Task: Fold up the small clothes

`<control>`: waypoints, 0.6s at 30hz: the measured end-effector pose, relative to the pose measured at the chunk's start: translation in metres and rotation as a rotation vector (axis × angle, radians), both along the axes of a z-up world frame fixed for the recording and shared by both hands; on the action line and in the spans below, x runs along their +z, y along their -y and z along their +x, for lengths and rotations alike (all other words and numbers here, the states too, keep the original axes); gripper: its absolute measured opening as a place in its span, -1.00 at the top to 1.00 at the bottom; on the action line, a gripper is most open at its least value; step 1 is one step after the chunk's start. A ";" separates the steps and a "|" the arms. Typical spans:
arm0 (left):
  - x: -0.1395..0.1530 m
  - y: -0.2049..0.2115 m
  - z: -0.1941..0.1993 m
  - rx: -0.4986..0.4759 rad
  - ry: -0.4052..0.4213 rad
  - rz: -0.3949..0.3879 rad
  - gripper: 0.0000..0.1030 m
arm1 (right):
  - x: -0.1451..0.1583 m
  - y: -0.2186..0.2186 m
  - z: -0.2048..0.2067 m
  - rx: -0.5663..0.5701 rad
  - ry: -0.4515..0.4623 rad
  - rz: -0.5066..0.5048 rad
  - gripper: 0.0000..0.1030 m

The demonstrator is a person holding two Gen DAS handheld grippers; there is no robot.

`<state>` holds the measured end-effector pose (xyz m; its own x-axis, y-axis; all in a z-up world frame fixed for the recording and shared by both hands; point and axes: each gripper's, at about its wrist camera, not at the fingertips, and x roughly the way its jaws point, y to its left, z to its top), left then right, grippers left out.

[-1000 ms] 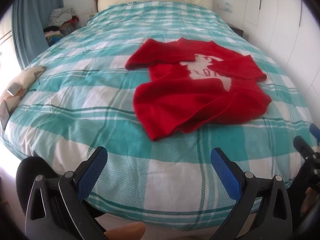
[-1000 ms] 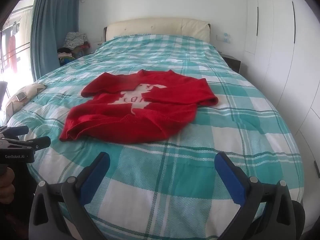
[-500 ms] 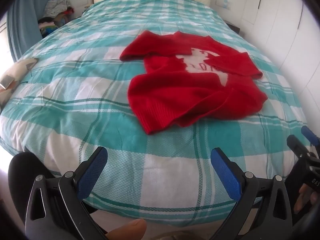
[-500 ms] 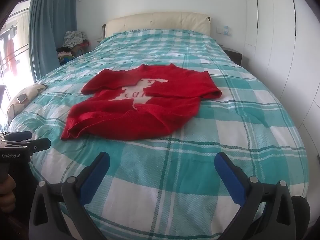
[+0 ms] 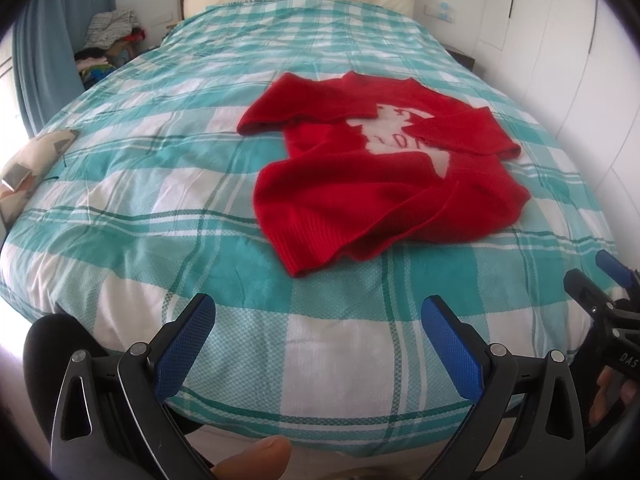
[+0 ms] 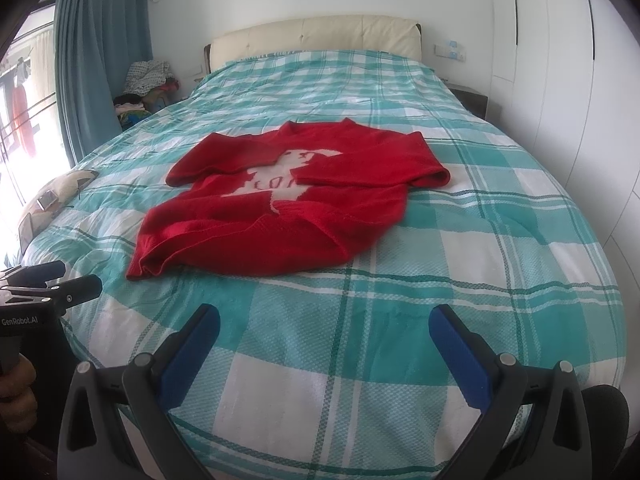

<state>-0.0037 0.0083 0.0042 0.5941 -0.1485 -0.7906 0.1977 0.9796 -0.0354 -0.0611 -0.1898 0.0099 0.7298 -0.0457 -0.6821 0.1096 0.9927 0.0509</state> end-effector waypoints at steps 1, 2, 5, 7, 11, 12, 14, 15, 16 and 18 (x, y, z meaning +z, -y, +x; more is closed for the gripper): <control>0.000 0.000 0.000 0.001 -0.001 0.004 -1.00 | 0.000 0.001 0.000 0.000 -0.001 0.000 -1.00; -0.001 0.001 0.000 0.003 0.000 0.011 -1.00 | -0.001 0.000 0.000 -0.001 -0.003 -0.002 -1.00; -0.001 0.002 -0.001 0.008 0.011 0.029 -1.00 | -0.002 0.000 0.000 -0.003 -0.006 0.000 -1.00; -0.001 0.002 -0.002 0.007 0.015 0.035 -1.00 | -0.003 0.000 0.001 -0.003 -0.008 0.000 -1.00; -0.002 0.002 -0.002 0.006 0.012 0.045 -1.00 | -0.004 0.000 0.001 0.000 -0.013 0.001 -1.00; -0.002 0.003 -0.002 0.005 0.009 0.047 -1.00 | -0.004 0.000 0.002 0.001 -0.014 0.001 -1.00; -0.004 0.003 -0.001 0.007 0.001 0.050 -1.00 | -0.004 0.000 0.002 0.003 -0.015 0.000 -1.00; -0.005 0.002 0.000 0.008 -0.002 0.051 -1.00 | -0.004 0.000 0.001 0.004 -0.015 -0.001 -1.00; -0.005 0.002 0.000 0.010 -0.004 0.053 -1.00 | -0.004 0.000 0.001 0.004 -0.016 -0.002 -1.00; -0.006 0.001 0.000 0.013 -0.008 0.056 -1.00 | -0.004 0.000 0.002 0.003 -0.016 -0.001 -1.00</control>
<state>-0.0037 0.0069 -0.0021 0.5890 -0.0963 -0.8024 0.1851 0.9826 0.0179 -0.0596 -0.1899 0.0057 0.7188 -0.0442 -0.6938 0.1079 0.9930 0.0486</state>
